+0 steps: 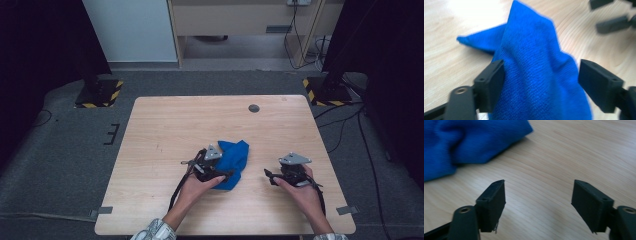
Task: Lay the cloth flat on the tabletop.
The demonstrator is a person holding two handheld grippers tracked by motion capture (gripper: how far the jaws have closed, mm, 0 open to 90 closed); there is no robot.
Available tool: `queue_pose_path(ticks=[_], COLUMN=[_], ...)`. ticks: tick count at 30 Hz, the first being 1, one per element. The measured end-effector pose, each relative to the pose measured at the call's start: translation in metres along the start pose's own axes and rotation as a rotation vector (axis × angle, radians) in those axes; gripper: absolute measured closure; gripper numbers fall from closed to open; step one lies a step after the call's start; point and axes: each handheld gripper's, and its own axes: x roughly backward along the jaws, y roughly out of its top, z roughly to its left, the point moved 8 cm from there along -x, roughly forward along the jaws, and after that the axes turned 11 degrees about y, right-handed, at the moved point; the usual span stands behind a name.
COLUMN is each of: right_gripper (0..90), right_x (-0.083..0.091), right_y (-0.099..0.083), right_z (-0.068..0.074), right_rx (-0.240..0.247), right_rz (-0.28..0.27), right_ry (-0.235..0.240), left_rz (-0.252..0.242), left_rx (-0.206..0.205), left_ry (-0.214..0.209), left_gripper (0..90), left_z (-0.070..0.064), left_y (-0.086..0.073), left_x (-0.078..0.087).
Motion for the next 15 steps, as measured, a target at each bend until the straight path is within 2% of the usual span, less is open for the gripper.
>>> queue_pose_path(ticks=[4,5,6,7,9,11,13,15], right_gripper=[40.2,44.4,44.4,48.2,49.5,53.4,56.5,56.9], right_x=[-0.001,-0.004,-0.004,-0.008,-0.009,-0.013,-0.017,-0.017], right_y=[0.009,0.012,0.012,0.014,0.014,0.015,0.017,0.018], right_z=[0.025,0.036,0.036,0.046,0.049,0.059,0.069,0.071], right_rx=[0.058,0.087,0.087,0.113,0.123,0.145,0.163,0.166], right_rz=[-0.026,-0.028,-0.028,-0.022,-0.019,-0.013,-0.012,-0.014], right_ry=[0.076,0.106,0.106,0.141,0.15,0.186,0.219,0.223], left_rz=[-0.029,-0.034,-0.039,-0.051,-0.059,-0.06,-0.049,-0.036], left_rx=[0.007,0.012,0.018,0.032,0.043,0.057,0.056,0.061], left_ry=[0.018,0.027,0.032,0.048,0.059,0.068,0.087,0.108], left_gripper=[19.5,20.1,20.1,20.2,20.2,20.5,20.7,21.0], left_z=[0.001,0.004,0.007,0.015,0.021,0.027,0.032,0.038], left_y=[0.002,0.002,0.002,0.001,0.0,-0.004,-0.012,-0.023], left_x=[0.019,0.023,0.026,0.034,0.038,0.043,0.048,0.053])
